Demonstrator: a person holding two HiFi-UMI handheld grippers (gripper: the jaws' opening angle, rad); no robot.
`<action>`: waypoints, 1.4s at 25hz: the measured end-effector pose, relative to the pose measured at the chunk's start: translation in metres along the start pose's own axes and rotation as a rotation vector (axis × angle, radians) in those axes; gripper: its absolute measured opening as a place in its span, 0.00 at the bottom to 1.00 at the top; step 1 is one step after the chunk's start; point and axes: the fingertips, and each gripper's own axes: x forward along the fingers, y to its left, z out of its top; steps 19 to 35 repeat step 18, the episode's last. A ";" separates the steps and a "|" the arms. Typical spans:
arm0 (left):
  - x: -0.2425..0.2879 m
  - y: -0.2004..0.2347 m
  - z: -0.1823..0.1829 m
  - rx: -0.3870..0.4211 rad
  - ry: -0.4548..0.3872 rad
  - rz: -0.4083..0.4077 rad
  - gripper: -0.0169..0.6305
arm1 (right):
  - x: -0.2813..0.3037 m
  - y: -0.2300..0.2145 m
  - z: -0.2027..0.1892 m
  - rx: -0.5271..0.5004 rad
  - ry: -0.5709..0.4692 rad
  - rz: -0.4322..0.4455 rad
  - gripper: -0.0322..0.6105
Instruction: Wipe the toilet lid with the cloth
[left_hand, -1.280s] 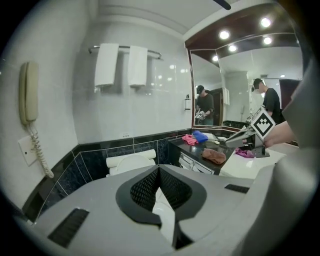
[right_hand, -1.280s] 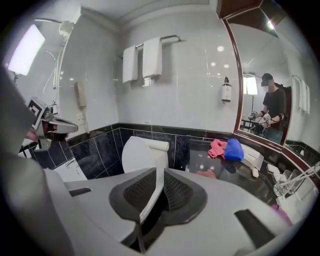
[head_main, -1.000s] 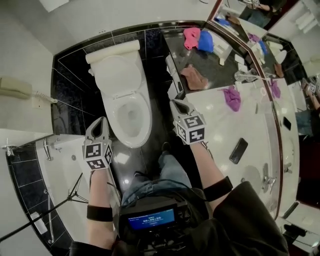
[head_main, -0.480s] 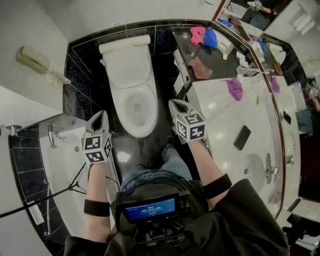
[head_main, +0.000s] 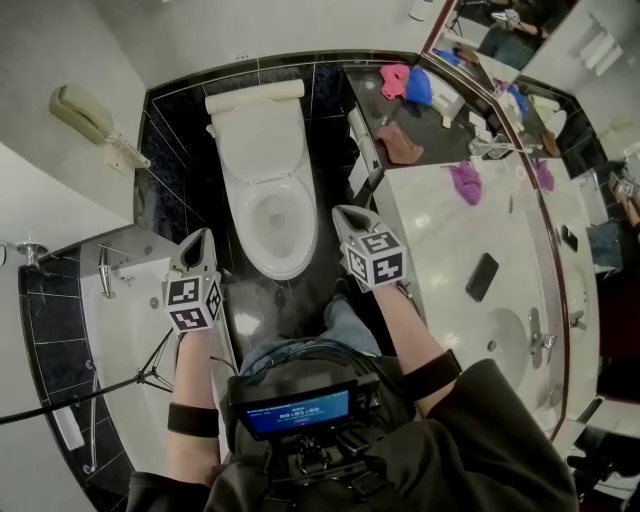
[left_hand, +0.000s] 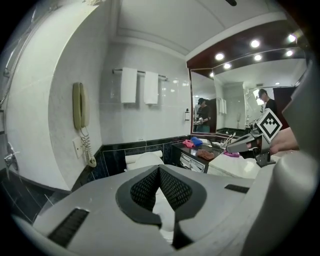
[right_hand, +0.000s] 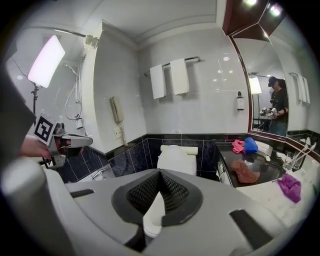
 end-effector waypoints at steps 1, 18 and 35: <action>-0.001 0.001 -0.001 -0.003 -0.001 0.003 0.03 | 0.000 0.001 0.001 -0.003 0.002 0.001 0.07; 0.003 0.008 -0.001 -0.032 -0.011 0.018 0.03 | 0.006 -0.013 0.009 -0.034 0.010 -0.008 0.07; 0.003 0.008 -0.001 -0.032 -0.011 0.018 0.03 | 0.006 -0.013 0.009 -0.034 0.010 -0.008 0.07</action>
